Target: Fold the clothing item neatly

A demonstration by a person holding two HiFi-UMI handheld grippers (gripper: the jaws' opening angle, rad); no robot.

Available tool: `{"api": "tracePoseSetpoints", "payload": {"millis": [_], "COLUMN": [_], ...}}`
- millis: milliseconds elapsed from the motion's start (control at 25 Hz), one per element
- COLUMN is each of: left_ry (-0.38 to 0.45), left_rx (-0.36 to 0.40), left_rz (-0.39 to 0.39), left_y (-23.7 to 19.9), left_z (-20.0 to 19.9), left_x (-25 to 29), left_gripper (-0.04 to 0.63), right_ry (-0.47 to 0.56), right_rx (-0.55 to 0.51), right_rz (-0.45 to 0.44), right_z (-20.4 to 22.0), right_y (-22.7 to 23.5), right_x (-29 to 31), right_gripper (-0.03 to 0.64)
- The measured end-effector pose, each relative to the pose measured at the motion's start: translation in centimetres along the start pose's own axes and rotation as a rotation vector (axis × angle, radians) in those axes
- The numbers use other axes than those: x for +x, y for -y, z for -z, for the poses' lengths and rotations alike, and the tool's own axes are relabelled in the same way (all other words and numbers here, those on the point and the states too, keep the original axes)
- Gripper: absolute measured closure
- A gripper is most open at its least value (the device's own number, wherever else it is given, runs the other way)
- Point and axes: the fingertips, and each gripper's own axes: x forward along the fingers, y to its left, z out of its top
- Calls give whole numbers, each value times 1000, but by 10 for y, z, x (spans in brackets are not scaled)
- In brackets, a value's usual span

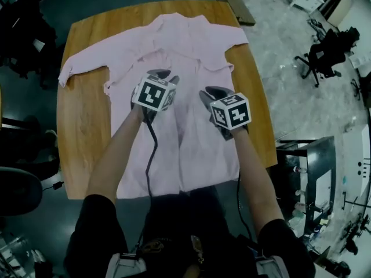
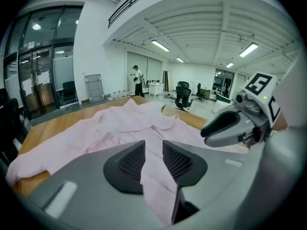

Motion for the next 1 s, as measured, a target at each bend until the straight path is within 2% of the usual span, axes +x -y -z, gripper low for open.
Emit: {"api": "tracePoseSetpoints", "payload": {"millis": [160,320,480,520,560,600,640,760,840,880,960,1000], "left_ry": [-69,-160,-251,-269,-275,-274,-272,-270,-254,-241,-221,-216], "left_rx": [41,36,48,54,58,59,64,82,55,29,-14,-21], "left_rz": [55,109,111,105,95,83,72,61,66,75,107,120], "left_y": [-5,1,5,5,5,3,1,-4,-5,-4,2,6], "left_z": [3,21,40,45,47,47,46,44,41,40,38,38], "left_x": [61,108,130,132,133,133,132,131,129,128,129,130], "left_gripper": [472,469,466,486,514,570,588,589,588,587,462,437], "right_ry": [-1,-23,-46,-52,-56,-58,-60,-73,-87,-93,-99,-100], "right_rx": [48,80,100,105,109,112,114,118,119,120,124,127], "right_rz": [11,12,14,18,22,24,26,26,23,21,20,20], "right_z": [20,47,71,76,80,83,85,91,96,98,101,102], "right_y": [-1,-2,-2,-1,0,2,3,4,2,1,0,0], "right_x": [-7,-11,-18,-20,-22,-23,-24,-23,-22,-22,-23,-23], "right_gripper": [531,531,531,531,531,531,531,531,531,531,531,531]}}
